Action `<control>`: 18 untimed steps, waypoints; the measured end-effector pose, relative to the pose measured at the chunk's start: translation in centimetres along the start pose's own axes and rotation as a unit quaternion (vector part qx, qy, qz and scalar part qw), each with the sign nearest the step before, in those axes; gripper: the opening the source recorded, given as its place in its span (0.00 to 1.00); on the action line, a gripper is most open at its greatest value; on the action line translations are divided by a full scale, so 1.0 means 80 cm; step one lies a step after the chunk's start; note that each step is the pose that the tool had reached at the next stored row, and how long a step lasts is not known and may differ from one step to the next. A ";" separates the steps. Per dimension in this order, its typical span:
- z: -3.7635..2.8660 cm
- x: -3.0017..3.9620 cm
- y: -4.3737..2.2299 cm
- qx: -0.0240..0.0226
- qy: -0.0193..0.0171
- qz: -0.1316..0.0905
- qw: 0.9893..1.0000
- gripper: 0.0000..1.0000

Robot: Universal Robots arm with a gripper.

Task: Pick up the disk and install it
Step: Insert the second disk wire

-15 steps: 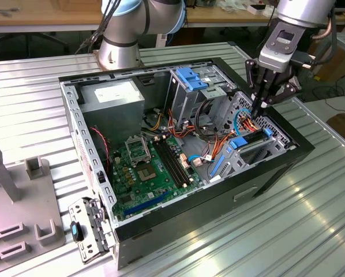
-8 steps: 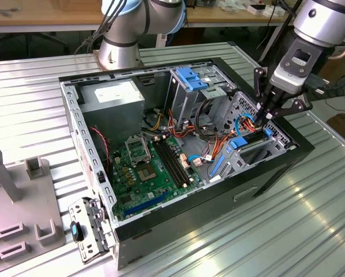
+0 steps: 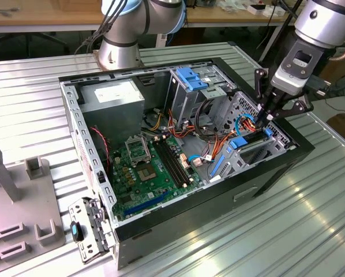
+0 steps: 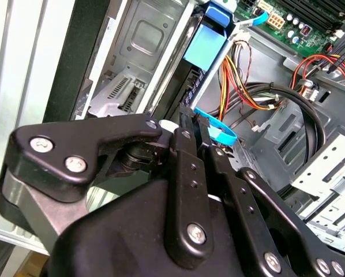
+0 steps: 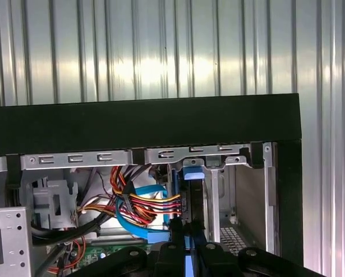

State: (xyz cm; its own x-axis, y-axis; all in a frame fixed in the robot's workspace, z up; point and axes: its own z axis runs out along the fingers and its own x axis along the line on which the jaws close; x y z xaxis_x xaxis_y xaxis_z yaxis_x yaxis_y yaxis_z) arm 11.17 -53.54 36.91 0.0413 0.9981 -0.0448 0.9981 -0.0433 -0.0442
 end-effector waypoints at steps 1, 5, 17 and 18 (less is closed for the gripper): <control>0.0000 -0.0002 -0.0006 0.000 0.000 0.000 1.000 0.16; 0.0004 -0.0007 -0.0063 0.000 0.000 0.000 1.000 0.16; 0.0008 -0.0040 -0.0128 0.000 0.005 0.000 1.000 0.16; 0.0008 -0.0040 -0.0128 0.000 0.005 0.000 1.000 0.16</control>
State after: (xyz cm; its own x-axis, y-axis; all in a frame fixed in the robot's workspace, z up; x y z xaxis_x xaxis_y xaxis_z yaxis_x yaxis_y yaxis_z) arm 10.13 -53.81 36.90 0.0413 0.9985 -0.0350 0.9981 -0.0429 -0.0436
